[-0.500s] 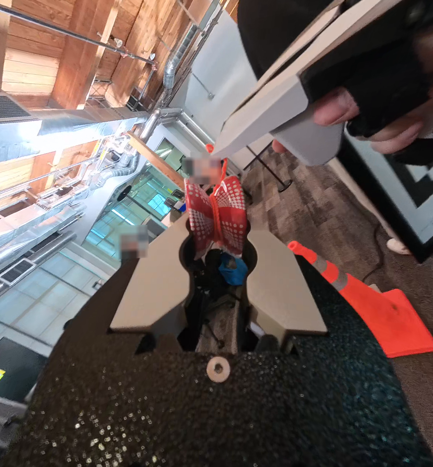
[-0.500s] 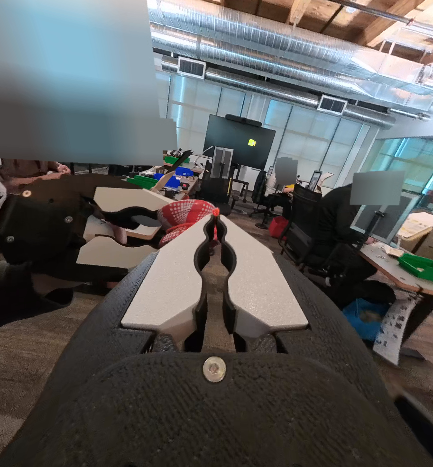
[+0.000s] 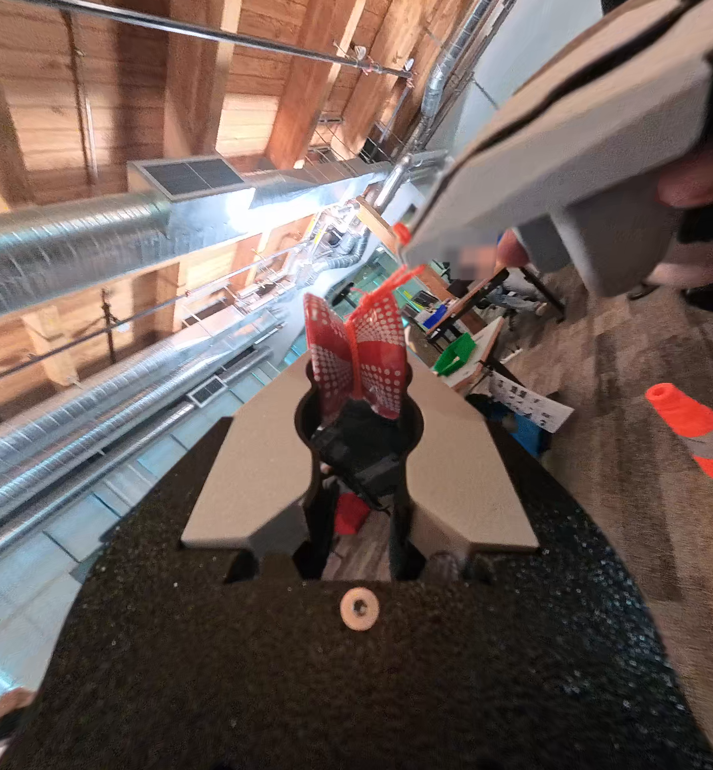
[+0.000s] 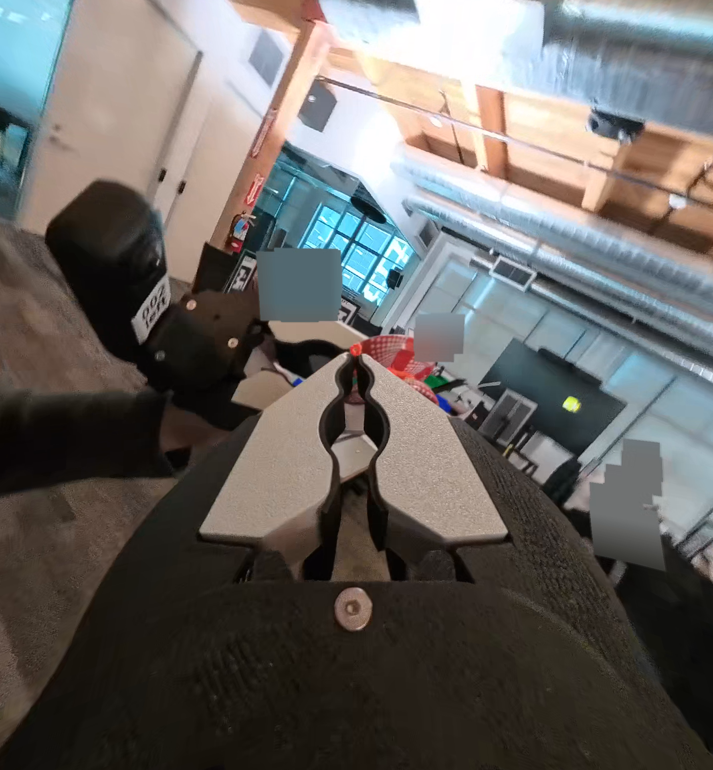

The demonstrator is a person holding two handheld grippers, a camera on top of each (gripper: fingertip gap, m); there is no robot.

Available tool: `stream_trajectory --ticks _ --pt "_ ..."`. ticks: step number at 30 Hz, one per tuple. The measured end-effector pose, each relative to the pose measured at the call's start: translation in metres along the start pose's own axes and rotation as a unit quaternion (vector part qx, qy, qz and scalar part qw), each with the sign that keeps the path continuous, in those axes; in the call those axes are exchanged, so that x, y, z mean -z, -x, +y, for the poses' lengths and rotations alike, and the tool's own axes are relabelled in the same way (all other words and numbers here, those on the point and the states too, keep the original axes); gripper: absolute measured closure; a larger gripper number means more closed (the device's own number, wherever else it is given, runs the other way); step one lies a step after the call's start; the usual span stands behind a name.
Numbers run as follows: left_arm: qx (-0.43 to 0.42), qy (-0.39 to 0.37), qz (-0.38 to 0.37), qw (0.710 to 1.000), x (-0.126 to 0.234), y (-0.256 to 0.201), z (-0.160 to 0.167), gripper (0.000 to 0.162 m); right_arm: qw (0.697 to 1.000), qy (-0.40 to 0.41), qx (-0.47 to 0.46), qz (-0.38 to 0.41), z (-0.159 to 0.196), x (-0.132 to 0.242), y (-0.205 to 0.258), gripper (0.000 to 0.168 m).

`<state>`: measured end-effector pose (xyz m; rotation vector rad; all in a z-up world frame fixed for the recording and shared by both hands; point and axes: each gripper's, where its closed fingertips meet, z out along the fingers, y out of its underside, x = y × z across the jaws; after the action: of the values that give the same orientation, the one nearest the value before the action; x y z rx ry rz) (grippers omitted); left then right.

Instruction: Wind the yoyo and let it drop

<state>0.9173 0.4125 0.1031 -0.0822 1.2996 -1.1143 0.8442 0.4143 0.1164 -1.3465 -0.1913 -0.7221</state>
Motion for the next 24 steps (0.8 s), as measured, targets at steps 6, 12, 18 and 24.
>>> stream_trajectory --ticks 6,12,18,24 --pt "-0.075 0.012 -0.056 0.996 0.021 0.023 -0.017 0.129 0.991 -0.095 0.090 -0.008 -0.029 0.003 0.022 0.148" --pt "-0.106 0.044 -0.059 0.992 0.036 0.011 -0.036 0.131 0.968 -0.083 0.237 0.009 -0.025 0.012 0.033 0.132" --pt "-0.146 0.087 -0.054 0.984 0.047 -0.007 -0.048 0.130 0.941 -0.078 0.329 0.003 -0.026 0.018 0.052 0.142" --pt "-0.177 0.150 -0.050 0.972 0.072 -0.027 -0.053 0.131 0.962 -0.104 0.254 -0.016 -0.029 0.029 0.074 0.168"
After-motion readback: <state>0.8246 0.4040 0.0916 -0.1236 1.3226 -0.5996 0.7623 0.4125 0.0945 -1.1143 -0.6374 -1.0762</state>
